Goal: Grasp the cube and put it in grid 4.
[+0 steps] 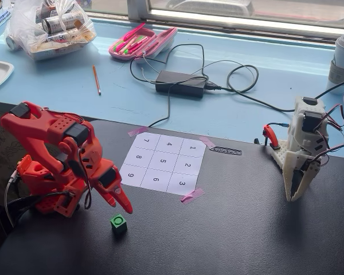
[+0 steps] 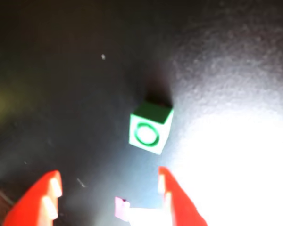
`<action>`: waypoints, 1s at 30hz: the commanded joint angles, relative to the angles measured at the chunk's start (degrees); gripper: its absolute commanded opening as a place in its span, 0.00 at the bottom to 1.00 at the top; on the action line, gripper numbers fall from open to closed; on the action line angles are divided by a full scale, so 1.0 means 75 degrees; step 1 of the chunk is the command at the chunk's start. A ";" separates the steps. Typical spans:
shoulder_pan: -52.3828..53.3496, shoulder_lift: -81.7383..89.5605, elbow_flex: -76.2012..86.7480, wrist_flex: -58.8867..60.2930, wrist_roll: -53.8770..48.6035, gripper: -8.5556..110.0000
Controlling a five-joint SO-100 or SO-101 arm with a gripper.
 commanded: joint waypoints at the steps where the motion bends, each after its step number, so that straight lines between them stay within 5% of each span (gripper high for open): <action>1: 0.0234 -0.0422 -0.0492 -0.0012 0.0211 0.36; 30: 0.0352 -0.1313 0.1055 -0.1523 0.0527 0.36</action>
